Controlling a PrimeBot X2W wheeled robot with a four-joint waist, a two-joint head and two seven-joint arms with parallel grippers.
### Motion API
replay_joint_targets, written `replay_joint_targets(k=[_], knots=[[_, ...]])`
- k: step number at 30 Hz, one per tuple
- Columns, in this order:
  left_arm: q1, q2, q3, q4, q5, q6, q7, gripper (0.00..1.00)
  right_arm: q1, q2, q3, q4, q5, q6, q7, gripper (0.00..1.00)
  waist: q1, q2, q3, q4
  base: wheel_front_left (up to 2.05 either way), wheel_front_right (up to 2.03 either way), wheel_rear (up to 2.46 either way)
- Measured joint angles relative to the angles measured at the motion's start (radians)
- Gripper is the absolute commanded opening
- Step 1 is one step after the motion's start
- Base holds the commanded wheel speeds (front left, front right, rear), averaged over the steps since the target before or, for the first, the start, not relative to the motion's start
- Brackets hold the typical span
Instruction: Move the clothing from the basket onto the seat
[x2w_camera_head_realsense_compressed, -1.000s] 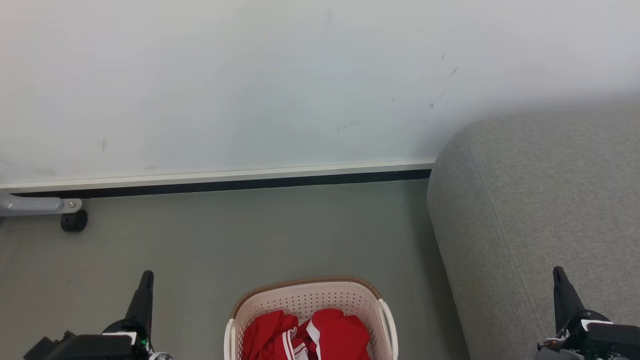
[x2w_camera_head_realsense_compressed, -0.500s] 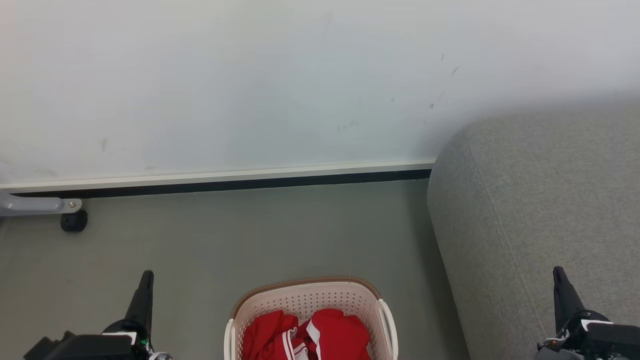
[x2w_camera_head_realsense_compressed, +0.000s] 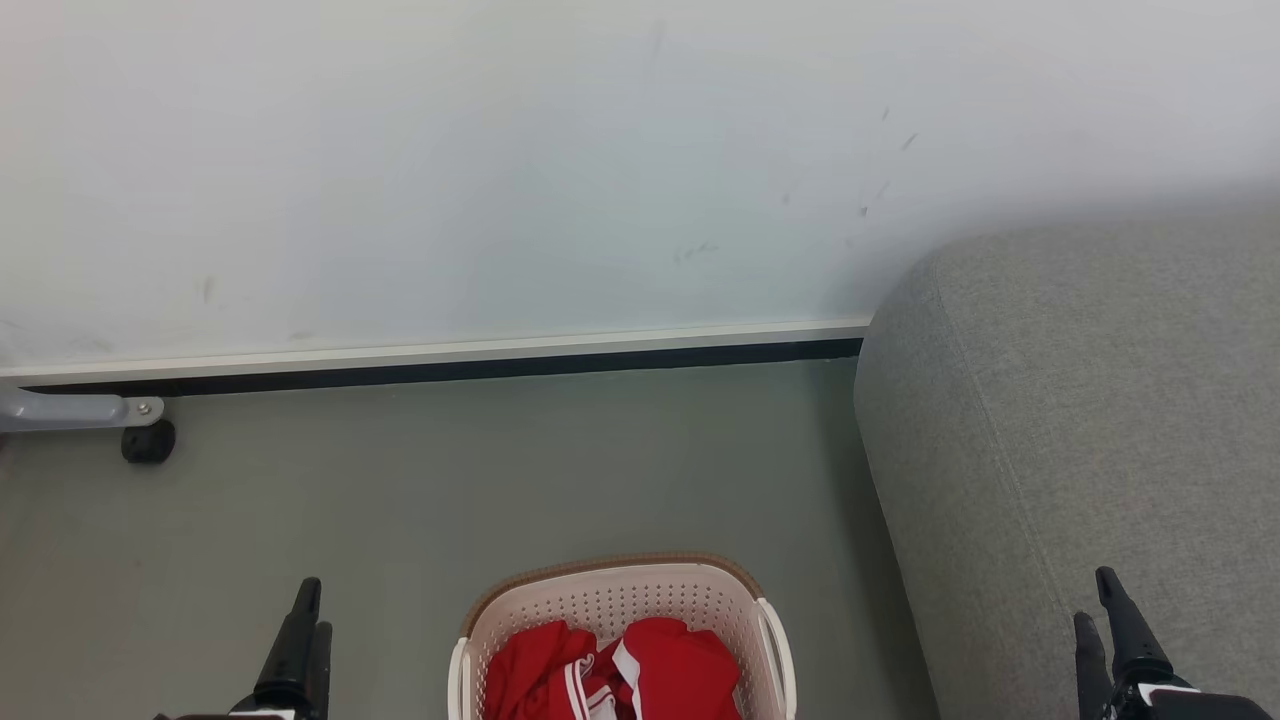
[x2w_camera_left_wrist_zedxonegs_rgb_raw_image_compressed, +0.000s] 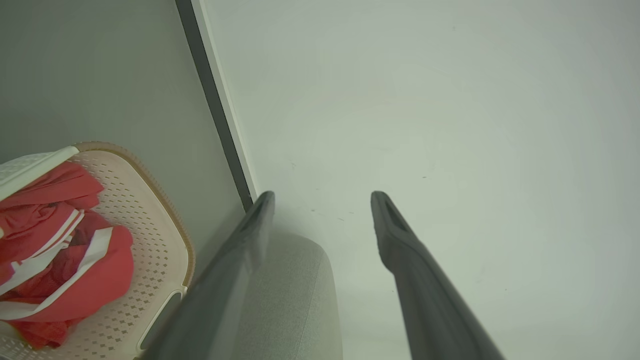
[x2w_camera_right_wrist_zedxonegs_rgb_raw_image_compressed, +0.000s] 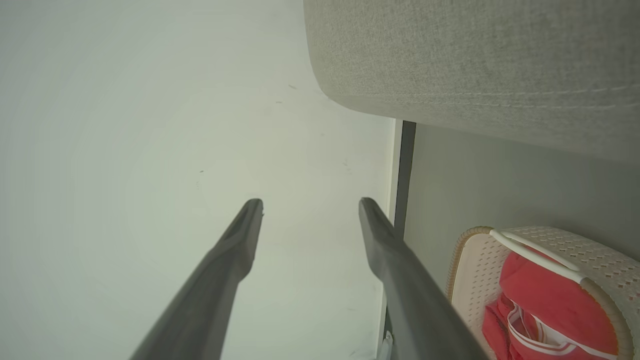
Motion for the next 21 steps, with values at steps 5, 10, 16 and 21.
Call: replay_joint_targets(k=[5,10,16,21], knots=[[-0.001,0.0,-0.016,-0.004,0.0,0.0,-0.017,1.0,-0.001,0.0,0.012,-0.006,0.019,0.0,-0.015,1.0,0.0,0.0,0.0,0.0,0.0,0.0,0.0],[-0.002,0.0,-0.027,-0.013,0.0,0.0,-0.034,1.0,-0.005,0.0,0.026,-0.012,0.031,0.0,-0.032,1.0,0.0,0.0,0.001,-0.001,0.0,0.0,0.0],[-0.006,0.004,-0.045,-0.023,0.028,0.0,-0.057,1.0,-0.008,-0.001,0.044,-0.026,0.025,0.0,-0.053,1.0,0.0,0.0,0.002,-0.002,0.0,0.0,0.0],[-0.011,0.011,-0.065,-0.033,0.074,0.0,-0.072,1.0,-0.019,-0.013,0.07,-0.04,-0.018,0.0,-0.072,1.0,0.0,0.0,0.002,-0.004,0.0,0.0,0.0]])
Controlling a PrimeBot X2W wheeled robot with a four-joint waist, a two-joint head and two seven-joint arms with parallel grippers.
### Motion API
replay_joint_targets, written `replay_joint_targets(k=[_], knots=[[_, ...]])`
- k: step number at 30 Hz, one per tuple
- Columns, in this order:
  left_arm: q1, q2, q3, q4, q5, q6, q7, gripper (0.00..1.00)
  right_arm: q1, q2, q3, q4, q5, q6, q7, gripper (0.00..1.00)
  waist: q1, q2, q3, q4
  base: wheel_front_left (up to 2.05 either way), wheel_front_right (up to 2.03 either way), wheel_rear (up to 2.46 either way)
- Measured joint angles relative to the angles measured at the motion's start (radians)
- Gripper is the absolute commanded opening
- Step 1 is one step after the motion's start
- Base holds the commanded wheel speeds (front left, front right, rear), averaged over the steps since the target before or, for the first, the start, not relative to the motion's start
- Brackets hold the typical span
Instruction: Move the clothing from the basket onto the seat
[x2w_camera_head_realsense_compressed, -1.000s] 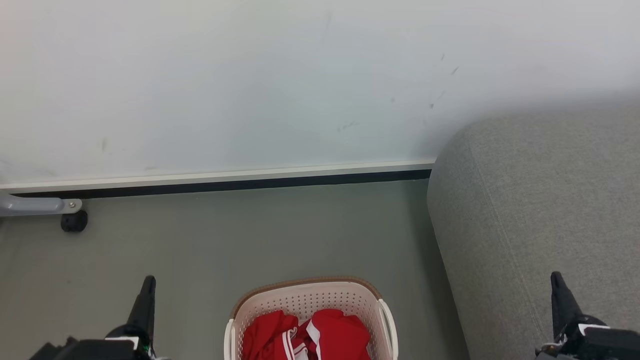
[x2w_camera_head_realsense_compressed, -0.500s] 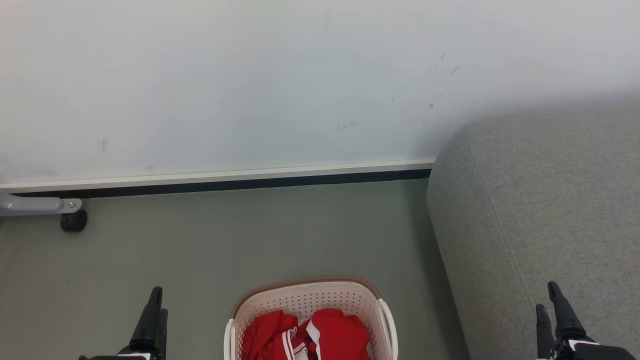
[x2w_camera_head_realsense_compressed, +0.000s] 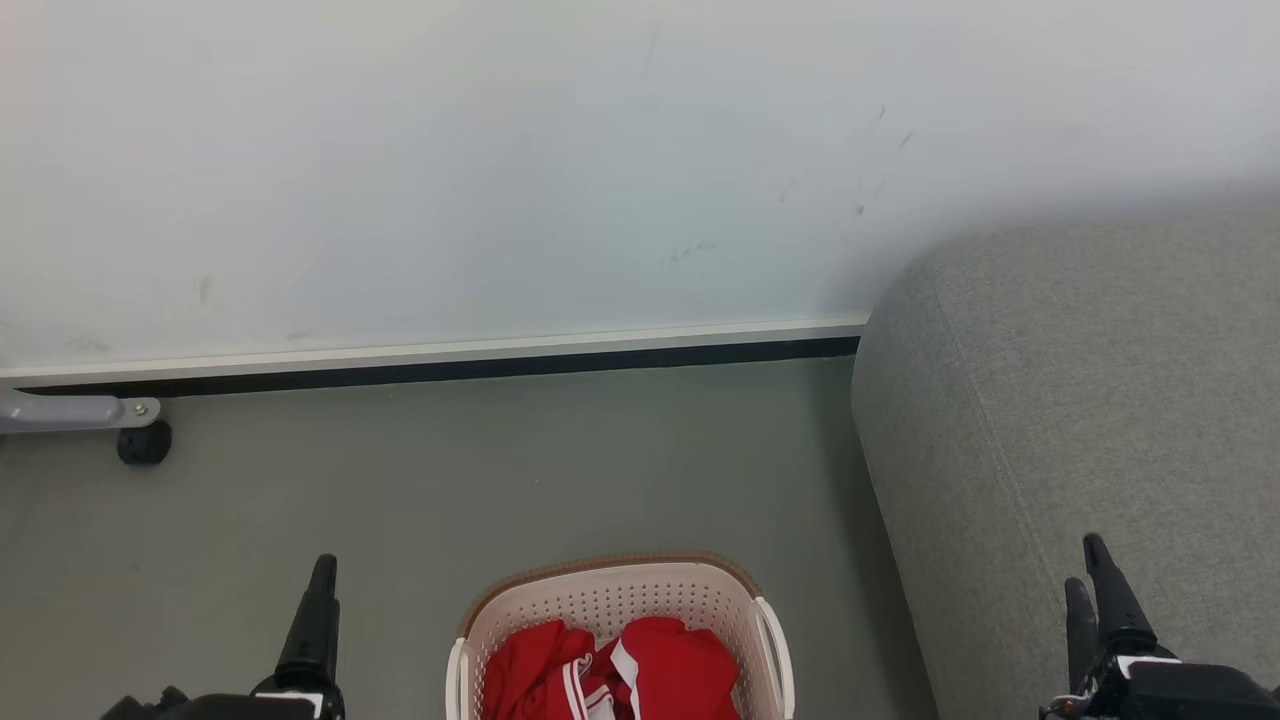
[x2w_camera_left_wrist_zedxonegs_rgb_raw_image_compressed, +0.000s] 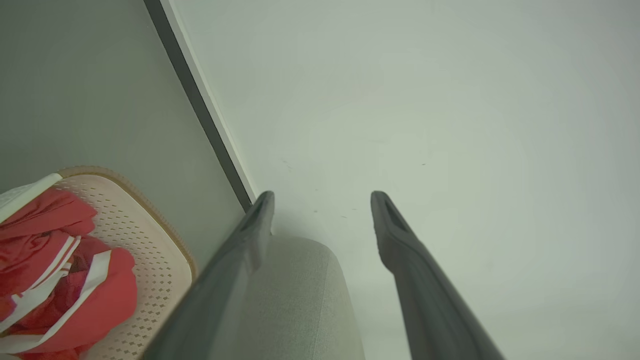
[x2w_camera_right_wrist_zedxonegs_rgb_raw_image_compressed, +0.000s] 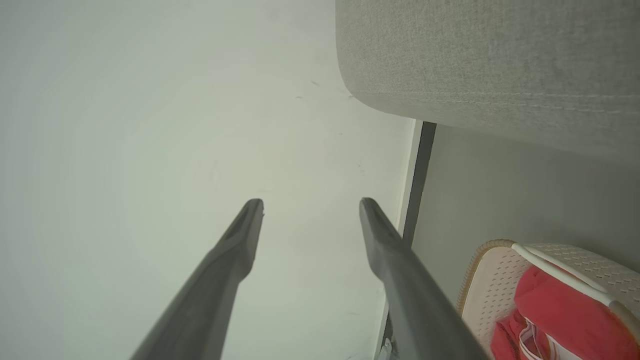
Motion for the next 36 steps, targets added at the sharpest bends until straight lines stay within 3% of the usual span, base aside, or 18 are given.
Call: replay_joint_targets(k=[25,36], knots=[[-0.015,0.04,-0.072,-0.031,0.347,0.061,-0.086,1.0,-0.035,-0.13,0.192,-0.02,-0.262,0.0,-0.075,1.0,0.0,0.0,0.008,-0.002,0.0,0.0,0.0],[-0.024,0.077,-0.124,-0.05,0.575,0.113,-0.125,1.0,-0.073,-0.176,0.276,-0.005,-0.418,-0.039,-0.121,1.0,0.0,0.0,0.009,-0.001,0.0,0.0,0.0]])
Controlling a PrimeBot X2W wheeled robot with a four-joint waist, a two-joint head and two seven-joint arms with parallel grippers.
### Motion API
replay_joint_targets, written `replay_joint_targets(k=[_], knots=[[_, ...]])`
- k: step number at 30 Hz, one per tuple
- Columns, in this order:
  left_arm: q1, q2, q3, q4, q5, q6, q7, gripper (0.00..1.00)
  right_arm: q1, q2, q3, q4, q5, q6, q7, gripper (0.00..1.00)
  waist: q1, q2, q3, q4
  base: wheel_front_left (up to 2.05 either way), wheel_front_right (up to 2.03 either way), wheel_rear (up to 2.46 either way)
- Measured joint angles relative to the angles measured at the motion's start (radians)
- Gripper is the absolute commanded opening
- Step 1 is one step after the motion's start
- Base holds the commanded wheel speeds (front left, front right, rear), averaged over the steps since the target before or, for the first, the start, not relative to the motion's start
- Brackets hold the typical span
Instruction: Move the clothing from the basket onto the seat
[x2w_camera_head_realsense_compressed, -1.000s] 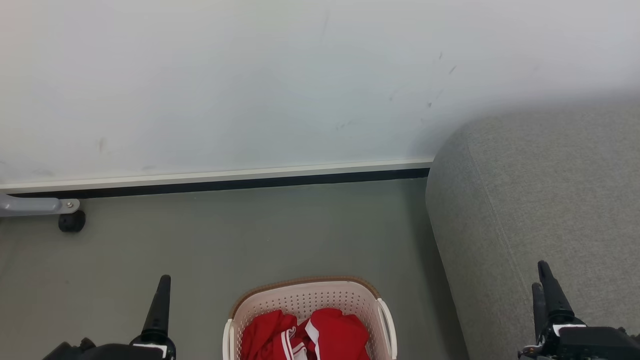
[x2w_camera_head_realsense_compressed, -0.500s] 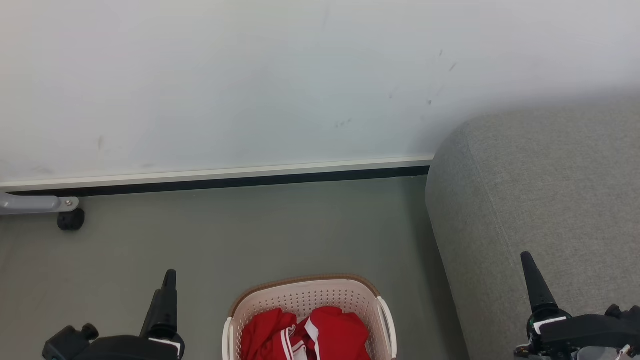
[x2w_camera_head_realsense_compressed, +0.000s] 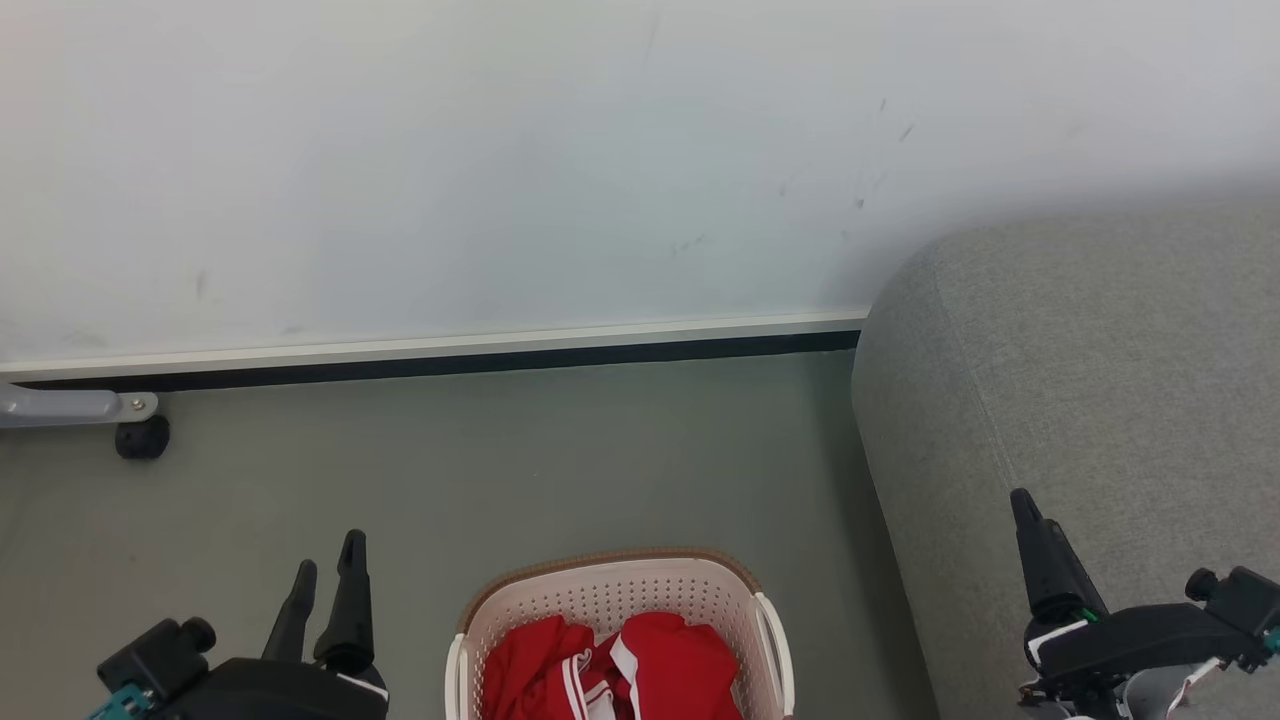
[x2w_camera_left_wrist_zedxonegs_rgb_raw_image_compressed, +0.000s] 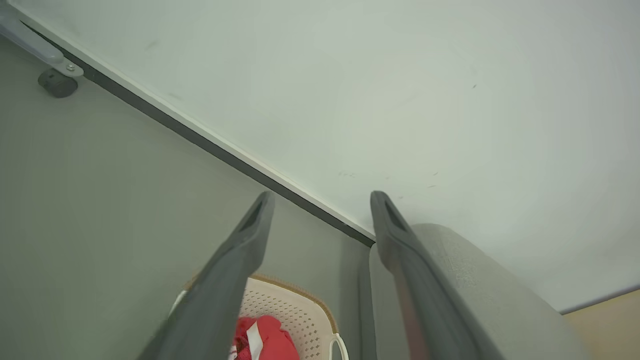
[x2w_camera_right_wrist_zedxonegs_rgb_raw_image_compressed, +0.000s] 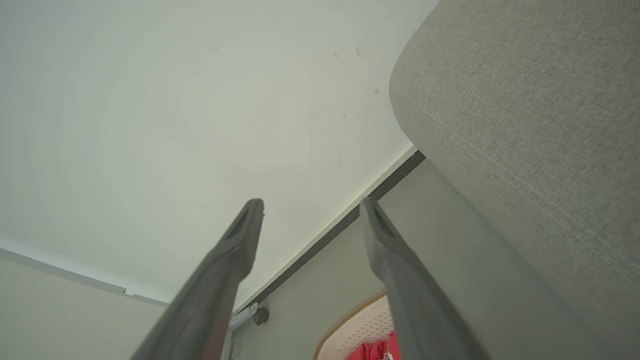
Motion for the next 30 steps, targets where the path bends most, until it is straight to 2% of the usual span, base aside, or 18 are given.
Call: replay_joint_targets(k=[8,18,30], knots=[[-0.003,0.006,-0.024,-0.008,0.119,0.021,-0.026,1.0,-0.028,-0.033,0.054,0.007,-0.125,-0.05,-0.028,1.0,0.0,0.0,-0.001,0.001,0.0,0.0,0.0],[-0.011,0.008,-0.037,-0.019,0.25,0.043,-0.061,1.0,-0.042,-0.064,0.116,0.008,-0.241,-0.087,-0.066,1.0,0.0,0.0,0.0,0.001,0.0,0.0,0.0],[-0.012,0.009,-0.058,-0.031,0.407,0.066,-0.105,1.0,-0.061,-0.094,0.175,0.009,-0.358,-0.114,-0.107,1.0,0.0,0.0,-0.002,-0.002,0.0,0.0,0.0]])
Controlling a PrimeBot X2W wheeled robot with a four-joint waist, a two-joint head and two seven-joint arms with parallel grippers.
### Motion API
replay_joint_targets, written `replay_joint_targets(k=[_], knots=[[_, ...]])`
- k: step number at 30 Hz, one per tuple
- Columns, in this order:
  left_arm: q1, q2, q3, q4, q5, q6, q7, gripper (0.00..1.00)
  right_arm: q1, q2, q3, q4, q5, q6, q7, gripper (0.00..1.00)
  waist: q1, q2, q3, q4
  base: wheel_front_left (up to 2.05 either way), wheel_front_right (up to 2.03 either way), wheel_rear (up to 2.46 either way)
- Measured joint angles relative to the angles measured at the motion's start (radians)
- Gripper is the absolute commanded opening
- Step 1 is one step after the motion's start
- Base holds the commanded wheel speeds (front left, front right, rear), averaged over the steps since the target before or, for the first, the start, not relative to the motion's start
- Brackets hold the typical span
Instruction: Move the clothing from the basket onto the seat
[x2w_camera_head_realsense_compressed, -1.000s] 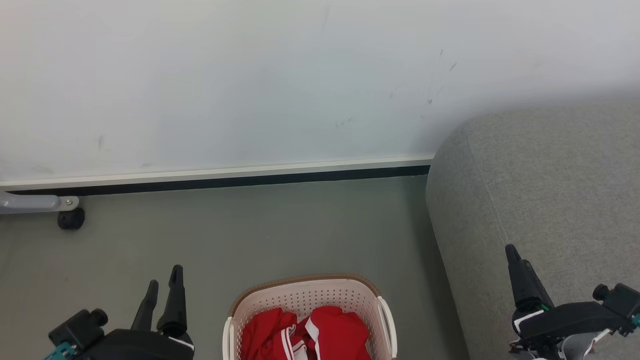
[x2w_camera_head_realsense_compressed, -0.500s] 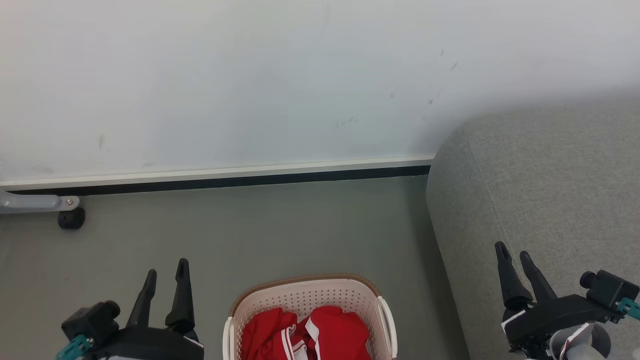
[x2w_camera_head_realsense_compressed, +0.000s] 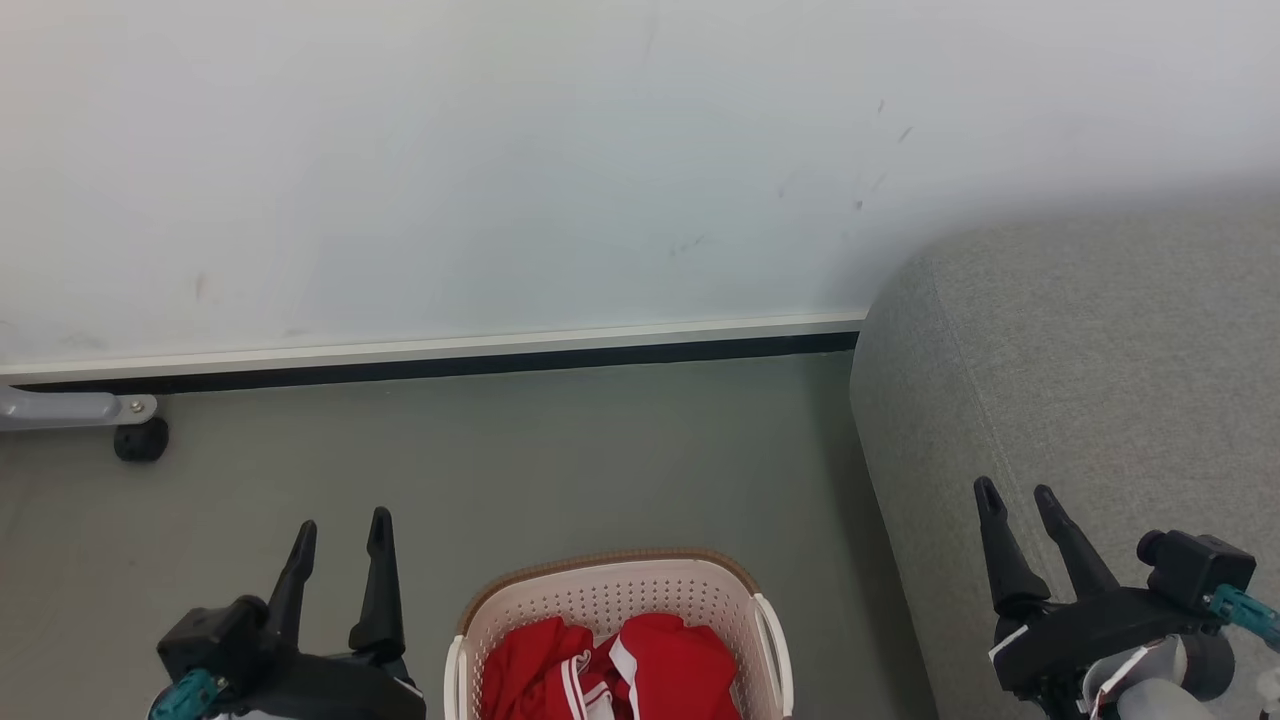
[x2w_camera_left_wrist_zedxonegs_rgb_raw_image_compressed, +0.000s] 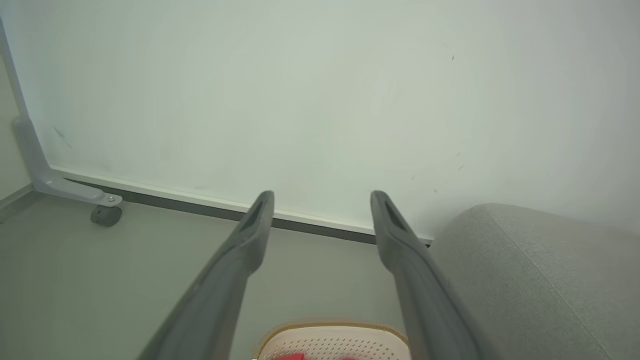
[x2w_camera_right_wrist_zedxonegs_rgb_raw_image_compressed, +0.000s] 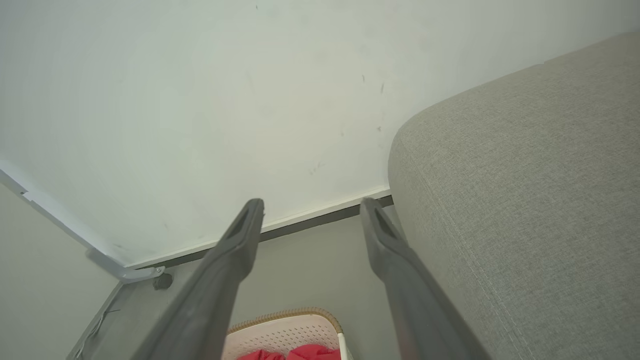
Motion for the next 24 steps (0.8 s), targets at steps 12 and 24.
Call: replay_joint_targets(k=[12,24], knots=[[-0.002,0.0,-0.015,-0.013,0.144,0.013,-0.042,1.0,-0.019,-0.033,0.052,0.003,-0.11,-0.022,-0.043,1.0,0.0001,0.0,0.001,0.0,0.0,0.0,0.0],[-0.003,-0.001,-0.013,-0.02,0.196,0.012,-0.05,1.0,-0.033,-0.042,0.06,0.001,-0.145,-0.027,-0.052,1.0,0.0001,0.0,0.005,-0.001,0.0,0.0,0.0]])
